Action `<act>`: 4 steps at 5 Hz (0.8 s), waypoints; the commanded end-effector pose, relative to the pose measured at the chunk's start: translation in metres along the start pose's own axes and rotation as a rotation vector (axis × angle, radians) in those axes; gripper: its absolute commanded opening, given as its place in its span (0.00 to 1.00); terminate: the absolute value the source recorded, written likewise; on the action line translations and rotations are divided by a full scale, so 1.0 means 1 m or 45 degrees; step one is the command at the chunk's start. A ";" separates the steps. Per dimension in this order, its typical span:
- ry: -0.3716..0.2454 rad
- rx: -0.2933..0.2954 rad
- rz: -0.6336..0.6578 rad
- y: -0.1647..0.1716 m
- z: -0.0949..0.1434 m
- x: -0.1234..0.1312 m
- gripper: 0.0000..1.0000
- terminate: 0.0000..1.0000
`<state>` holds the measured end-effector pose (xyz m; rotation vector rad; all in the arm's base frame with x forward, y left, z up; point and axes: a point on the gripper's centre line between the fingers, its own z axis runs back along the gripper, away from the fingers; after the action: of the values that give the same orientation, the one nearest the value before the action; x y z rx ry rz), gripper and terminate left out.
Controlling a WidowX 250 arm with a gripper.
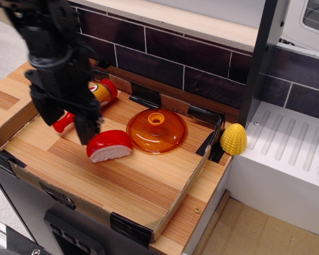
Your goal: Upright hot sauce bottle
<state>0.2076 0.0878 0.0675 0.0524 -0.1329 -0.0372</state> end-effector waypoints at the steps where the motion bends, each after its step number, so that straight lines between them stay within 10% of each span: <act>1: -0.092 0.085 -0.005 0.036 -0.007 0.018 1.00 0.00; 4: -0.071 0.157 -0.022 0.035 -0.049 0.025 1.00 0.00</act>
<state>0.2338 0.1209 0.0150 0.1594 -0.1559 -0.0447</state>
